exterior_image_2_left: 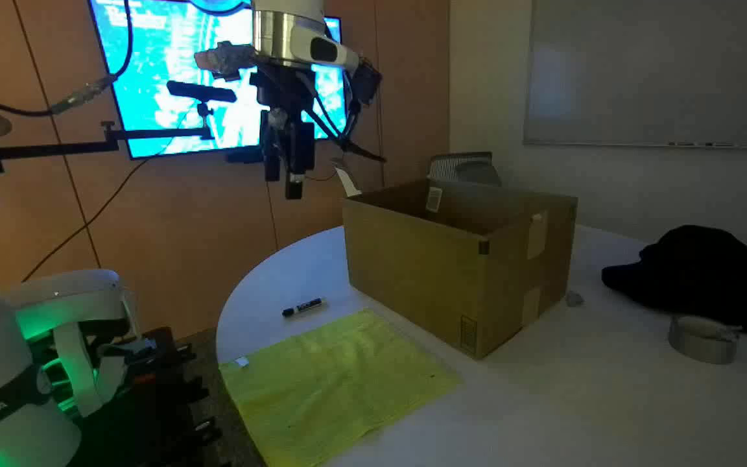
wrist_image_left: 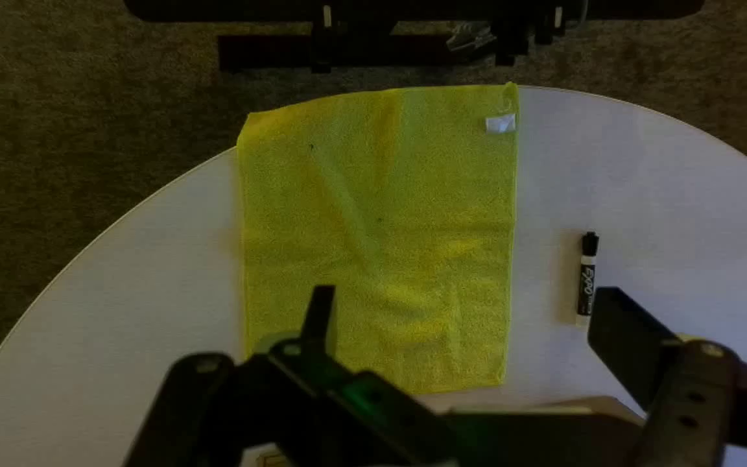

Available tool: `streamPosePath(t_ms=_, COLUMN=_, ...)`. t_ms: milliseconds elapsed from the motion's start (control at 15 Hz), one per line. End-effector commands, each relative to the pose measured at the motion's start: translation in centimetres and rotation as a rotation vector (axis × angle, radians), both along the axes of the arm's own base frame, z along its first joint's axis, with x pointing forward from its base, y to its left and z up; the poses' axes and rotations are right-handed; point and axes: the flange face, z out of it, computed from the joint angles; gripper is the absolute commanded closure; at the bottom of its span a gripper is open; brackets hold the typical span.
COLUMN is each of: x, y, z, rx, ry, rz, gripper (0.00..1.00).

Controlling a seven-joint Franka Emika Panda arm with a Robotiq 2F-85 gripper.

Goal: Put the marker on the towel and wrap it, then put the towel in the box

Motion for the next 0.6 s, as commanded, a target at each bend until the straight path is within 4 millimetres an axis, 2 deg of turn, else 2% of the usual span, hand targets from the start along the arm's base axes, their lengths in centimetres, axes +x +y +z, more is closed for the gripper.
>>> streamPosePath(t_ms=0, x=0.1, y=0.0, z=0.2, rx=0.000, ry=-0.002, rz=0.000, gripper=0.00)
streamPosePath(t_ms=133, x=0.1, y=-0.1, z=0.5, rx=-0.001, ry=-0.009, rz=-0.001, gripper=0.00)
streamPosePath(t_ms=267, x=0.4, y=0.5, z=-0.5, rx=-0.011, ry=-0.008, rz=0.014, gripper=0.00)
streamPosePath(t_ms=400, x=1.0, y=2.0, z=-2.6, rx=-0.022, ry=-0.003, rz=0.028, gripper=0.00)
streamPosePath(t_ms=533, x=2.0, y=4.2, z=-5.7, rx=-0.031, ry=-0.015, rz=0.036, gripper=0.00)
